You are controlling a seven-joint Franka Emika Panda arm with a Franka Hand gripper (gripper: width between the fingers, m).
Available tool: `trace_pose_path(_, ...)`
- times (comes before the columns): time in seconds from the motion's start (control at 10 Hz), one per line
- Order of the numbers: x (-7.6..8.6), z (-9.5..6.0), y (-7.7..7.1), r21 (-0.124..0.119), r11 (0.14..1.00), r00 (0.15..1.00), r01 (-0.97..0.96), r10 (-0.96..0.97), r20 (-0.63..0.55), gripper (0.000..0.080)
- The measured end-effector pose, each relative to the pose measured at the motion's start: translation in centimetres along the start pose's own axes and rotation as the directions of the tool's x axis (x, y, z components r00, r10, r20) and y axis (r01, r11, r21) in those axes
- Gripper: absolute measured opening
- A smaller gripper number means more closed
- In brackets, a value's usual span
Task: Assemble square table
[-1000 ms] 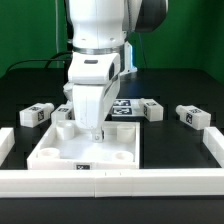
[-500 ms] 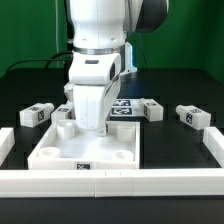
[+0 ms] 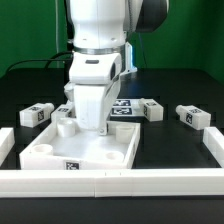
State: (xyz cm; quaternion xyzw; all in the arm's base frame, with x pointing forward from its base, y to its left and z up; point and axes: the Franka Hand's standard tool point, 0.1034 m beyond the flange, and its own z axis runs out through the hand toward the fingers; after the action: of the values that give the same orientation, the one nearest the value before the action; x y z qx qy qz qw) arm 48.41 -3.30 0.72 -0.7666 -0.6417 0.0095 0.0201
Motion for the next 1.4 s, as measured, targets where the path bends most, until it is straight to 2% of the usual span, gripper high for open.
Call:
trace_pose_path(0.1, 1.2, -0.1, 0.0, 0.005, 0.998, 0.998, 0.056, -0.056, 0.013, 0.0054)
trace_pose_path(0.2, 1.6, -0.1, 0.1, 0.006, 0.998, 0.998, 0.065, -0.065, 0.013, 0.0054)
trace_pose_path(0.6, 1.8, 0.0, 0.0, 0.007, 0.998, 0.998, 0.062, -0.062, 0.011, 0.0054)
trace_pose_path(0.7, 3.7, 0.1, -0.1, -0.004, 0.995, 0.995, 0.097, -0.097, 0.004, 0.0054)
trace_pose_path(0.8, 5.1, 0.1, -0.1, -0.001, 0.993, 0.993, 0.121, -0.121, 0.0, 0.0054)
trace_pose_path(1.0, 8.6, 0.2, 0.2, -0.012, 0.984, 0.984, 0.175, -0.175, -0.012, 0.0054)
trace_pose_path(1.1, 9.8, 0.2, 0.1, -0.013, 0.985, 0.985, 0.173, -0.173, -0.016, 0.0054)
trace_pose_path(1.2, 10.7, 0.2, 0.0, -0.014, 0.986, 0.985, 0.169, -0.169, -0.017, 0.0054)
trace_pose_path(1.4, 10.7, 0.2, 0.2, -0.008, 0.989, 0.989, 0.149, -0.149, -0.013, 0.0054)
